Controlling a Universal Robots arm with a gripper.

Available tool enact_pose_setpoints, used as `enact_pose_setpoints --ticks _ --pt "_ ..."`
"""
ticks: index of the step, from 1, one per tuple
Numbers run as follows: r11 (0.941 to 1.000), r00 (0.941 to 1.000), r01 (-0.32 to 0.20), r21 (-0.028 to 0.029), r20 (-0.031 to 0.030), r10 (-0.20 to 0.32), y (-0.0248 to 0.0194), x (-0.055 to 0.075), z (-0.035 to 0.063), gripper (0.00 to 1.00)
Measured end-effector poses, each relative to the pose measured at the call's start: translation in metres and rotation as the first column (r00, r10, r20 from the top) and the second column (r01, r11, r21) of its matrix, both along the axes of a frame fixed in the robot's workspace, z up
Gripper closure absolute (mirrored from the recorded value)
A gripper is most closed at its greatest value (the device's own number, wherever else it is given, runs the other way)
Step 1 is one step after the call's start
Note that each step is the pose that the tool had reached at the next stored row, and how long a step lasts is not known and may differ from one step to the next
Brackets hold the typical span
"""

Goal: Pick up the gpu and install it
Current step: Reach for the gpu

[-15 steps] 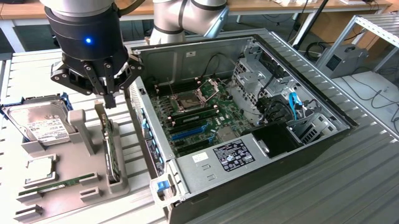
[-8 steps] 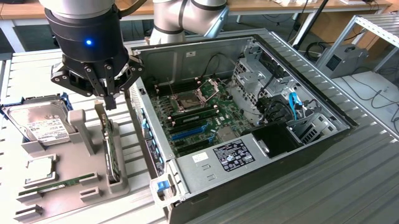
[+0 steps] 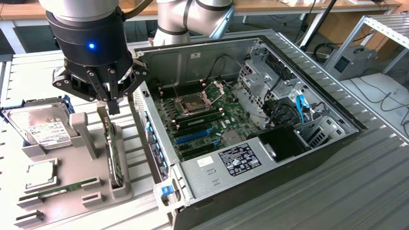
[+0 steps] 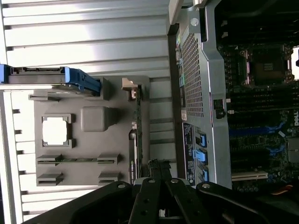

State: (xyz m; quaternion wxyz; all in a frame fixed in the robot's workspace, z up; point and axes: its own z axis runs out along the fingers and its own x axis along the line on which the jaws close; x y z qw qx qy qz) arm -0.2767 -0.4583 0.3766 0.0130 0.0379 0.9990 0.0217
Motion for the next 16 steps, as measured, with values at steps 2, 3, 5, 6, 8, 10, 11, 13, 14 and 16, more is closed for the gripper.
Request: enact_pose_setpoints --ticks 2,3,5,6,8,10,11,13,14,16 --pt "1.0 1.0 0.0 0.0 0.0001 0.0 -0.001 0.0 -0.0001 0.89" --pt "1.0 1.0 0.0 0.0 0.0 0.0 -0.0014 0.0 -0.0001 0.89" --pt "1.0 1.0 0.0 0.0001 0.0001 0.0 -0.0022 0.0 -0.0003 0.89" --pt "1.0 1.0 0.0 0.0 0.0 0.0 -0.0028 0.0 -0.0003 0.89" --pt "1.0 1.0 0.0 0.0 0.0 0.0 -0.0039 0.0 -0.0004 0.89" --pt "1.0 1.0 0.0 0.0 0.0001 0.0 -0.005 0.0 -0.0005 0.89" --pt "1.0 1.0 0.0 0.0001 0.0001 0.0 -0.0054 0.0 -0.0006 0.89" --pt "1.0 1.0 0.0 0.0 0.0001 0.0 -0.0064 0.0 -0.0007 0.89" --pt "1.0 1.0 0.0 0.0 0.0 0.0 -0.007 0.0 -0.0008 0.89" --pt "1.0 1.0 0.0 0.0 0.0 0.0 -0.0084 0.0 -0.0009 0.89"
